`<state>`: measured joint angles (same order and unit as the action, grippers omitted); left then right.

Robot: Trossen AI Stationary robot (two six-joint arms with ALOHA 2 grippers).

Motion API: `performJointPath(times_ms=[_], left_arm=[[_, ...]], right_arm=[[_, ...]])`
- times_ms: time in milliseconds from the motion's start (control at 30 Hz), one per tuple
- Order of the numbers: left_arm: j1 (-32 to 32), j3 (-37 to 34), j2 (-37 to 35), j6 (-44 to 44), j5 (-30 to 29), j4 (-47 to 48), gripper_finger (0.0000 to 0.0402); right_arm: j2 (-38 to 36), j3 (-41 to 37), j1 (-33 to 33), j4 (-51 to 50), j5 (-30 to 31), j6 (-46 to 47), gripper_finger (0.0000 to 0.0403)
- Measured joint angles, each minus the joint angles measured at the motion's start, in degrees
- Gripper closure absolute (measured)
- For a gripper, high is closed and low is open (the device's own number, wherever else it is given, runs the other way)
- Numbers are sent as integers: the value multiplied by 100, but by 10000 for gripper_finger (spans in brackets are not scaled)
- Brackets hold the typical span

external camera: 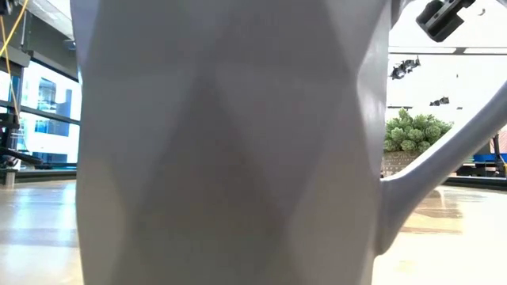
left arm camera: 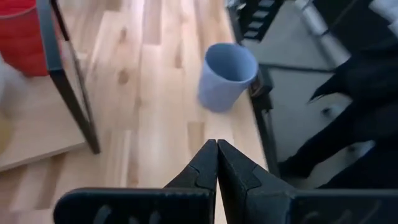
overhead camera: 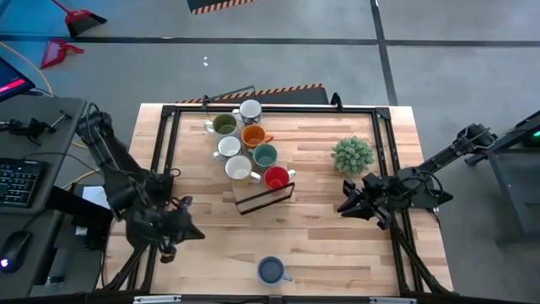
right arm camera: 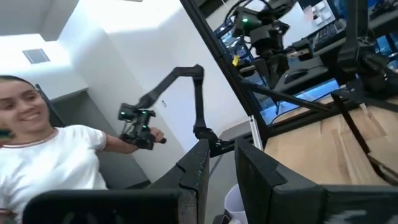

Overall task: Place coffee mugs
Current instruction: Put the blue mug on the shelf

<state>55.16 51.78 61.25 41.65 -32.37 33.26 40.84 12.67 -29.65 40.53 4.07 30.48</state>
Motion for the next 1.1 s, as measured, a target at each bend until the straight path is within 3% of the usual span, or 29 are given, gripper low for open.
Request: performJointPath(times_ms=[267, 400, 533, 667, 833, 967, 1100], left_arm=[[67, -2062, -1156, -1074, 109, -2816, 401], [-46, -2945, -1270, -1606, 570, -4475, 401], [-307, -3308, -1055, -2224, 791, -5775, 401], [-778, -3217, -696, -2344, 917, -6363, 401], [-1327, -3032, -305, -2129, 903, -6358, 401], [-1432, -3027, -294, -1973, 1067, -6344, 401], [-1313, -3027, -458, -2163, 1798, -6163, 401]], right_arm=[[0, 0, -2, 1, 248, 98, 340], [0, 0, 0, -3, 335, 36, 340], [0, 0, -2, -2, 440, 11, 340], [9, 0, -1, -46, 568, 13, 340], [53, 105, -2, -186, 943, 408, 340], [329, 820, -2, -644, 511, 191, 340], [826, 2002, -2, -1963, 46, -345, 340]])
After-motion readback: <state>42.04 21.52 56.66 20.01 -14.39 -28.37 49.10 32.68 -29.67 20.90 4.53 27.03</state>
